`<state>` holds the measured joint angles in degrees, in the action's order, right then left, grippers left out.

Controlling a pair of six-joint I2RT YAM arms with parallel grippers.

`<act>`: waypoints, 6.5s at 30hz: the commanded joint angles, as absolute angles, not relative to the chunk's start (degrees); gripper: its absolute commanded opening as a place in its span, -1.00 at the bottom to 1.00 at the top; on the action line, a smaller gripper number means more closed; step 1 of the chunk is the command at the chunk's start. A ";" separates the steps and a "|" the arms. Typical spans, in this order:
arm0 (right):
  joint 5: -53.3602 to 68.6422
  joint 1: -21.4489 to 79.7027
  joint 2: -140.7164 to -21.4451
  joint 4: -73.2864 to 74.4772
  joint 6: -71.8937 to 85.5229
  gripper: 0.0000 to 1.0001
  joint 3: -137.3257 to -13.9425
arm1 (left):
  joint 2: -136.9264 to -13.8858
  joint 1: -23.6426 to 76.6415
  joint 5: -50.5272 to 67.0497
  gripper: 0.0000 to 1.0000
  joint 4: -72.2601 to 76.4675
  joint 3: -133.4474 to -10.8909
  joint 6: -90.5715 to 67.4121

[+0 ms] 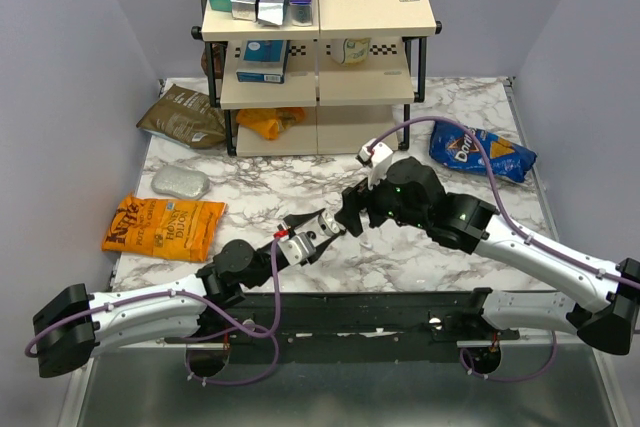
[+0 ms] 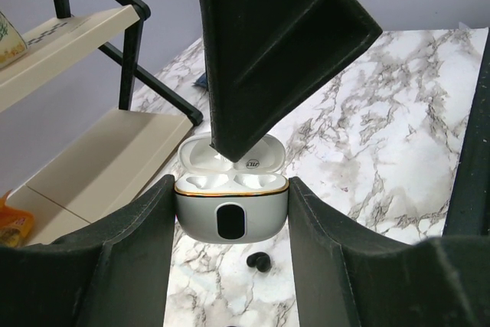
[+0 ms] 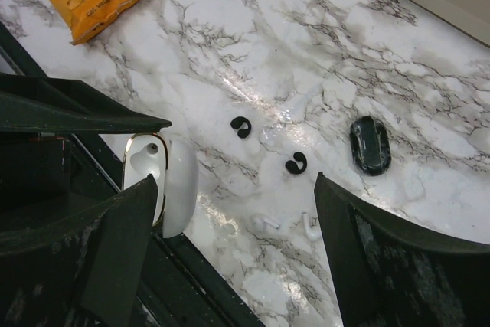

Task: Insert the wireless bluetooth earbuds into the charging case
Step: Open the charging case, then adjust the charging case, then pick up the earbud from the center of the board.

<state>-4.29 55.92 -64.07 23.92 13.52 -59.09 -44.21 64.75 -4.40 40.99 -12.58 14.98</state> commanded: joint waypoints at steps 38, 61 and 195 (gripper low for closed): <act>2.64 55.90 -65.04 23.47 12.48 -0.99 -60.56 | -43.50 65.30 -9.30 -0.23 42.55 -13.27 11.26; 0.44 56.69 -51.95 21.55 -14.04 -0.99 -56.44 | -39.11 57.77 18.60 0.97 15.21 -28.38 0.27; -7.12 50.98 -72.07 3.87 40.52 -0.99 -28.04 | -26.19 56.51 -4.22 -1.00 32.43 -6.06 -18.37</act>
<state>-7.88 50.92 -70.72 6.42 39.64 -28.93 -26.06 56.03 -3.46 30.76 -6.81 -17.65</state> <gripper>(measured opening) 0.011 0.352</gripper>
